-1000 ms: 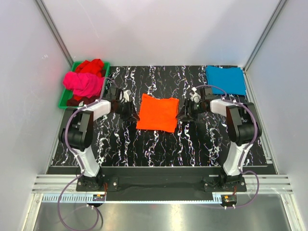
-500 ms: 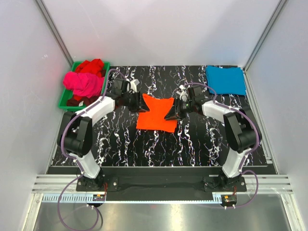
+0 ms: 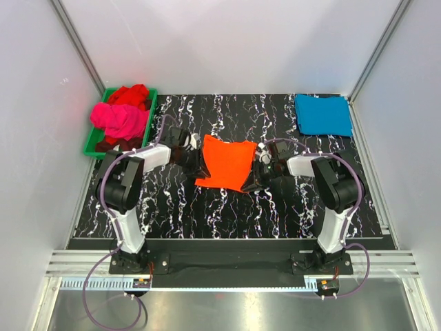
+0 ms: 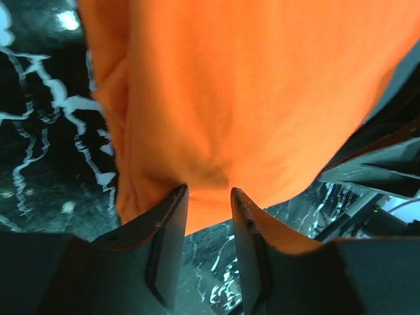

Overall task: Fold and stack the t-shirts
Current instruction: Fold the tshirt

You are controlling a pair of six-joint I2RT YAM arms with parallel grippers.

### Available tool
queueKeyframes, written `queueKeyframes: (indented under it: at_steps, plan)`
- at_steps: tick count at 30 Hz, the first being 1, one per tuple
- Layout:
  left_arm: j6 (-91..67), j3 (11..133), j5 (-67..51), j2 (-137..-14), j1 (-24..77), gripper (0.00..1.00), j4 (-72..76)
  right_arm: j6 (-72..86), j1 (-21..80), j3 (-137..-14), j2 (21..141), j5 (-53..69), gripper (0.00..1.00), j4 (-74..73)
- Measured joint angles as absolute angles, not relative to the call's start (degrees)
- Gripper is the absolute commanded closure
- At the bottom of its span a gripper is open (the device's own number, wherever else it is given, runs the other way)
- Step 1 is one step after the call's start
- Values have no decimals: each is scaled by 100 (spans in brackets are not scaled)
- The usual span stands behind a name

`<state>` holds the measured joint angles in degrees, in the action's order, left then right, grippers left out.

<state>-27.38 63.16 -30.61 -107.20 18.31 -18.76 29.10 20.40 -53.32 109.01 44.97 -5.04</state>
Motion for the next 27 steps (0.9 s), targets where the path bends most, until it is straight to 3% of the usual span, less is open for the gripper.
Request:
queueKeyframes:
  at_steps: [5,11,17,22,25,27]
  plan:
    - [-2545,6663,-2670,-10648,1822,59,-2443,2768,2040,-5424,10619,4276,70,-1009]
    - [-2526,6853,-2388,-9985,1765,58,-2665,3041,2069,-5966,10381,4324,76,-982]
    - [-2585,6768,-2375,-9850,1470,58,-2648,3675,2305,-6709,11264,4635,78,193]
    - [-2582,6615,-2331,-9789,1282,57,-2860,3948,2405,-6580,12077,4724,78,683]
    - [-2580,6595,-2333,-9596,1280,57,-3017,3968,2405,-6534,12068,4816,75,642]
    - [-2585,6595,-2364,-9450,1280,56,-3044,3913,2408,-6558,11946,4764,66,486]
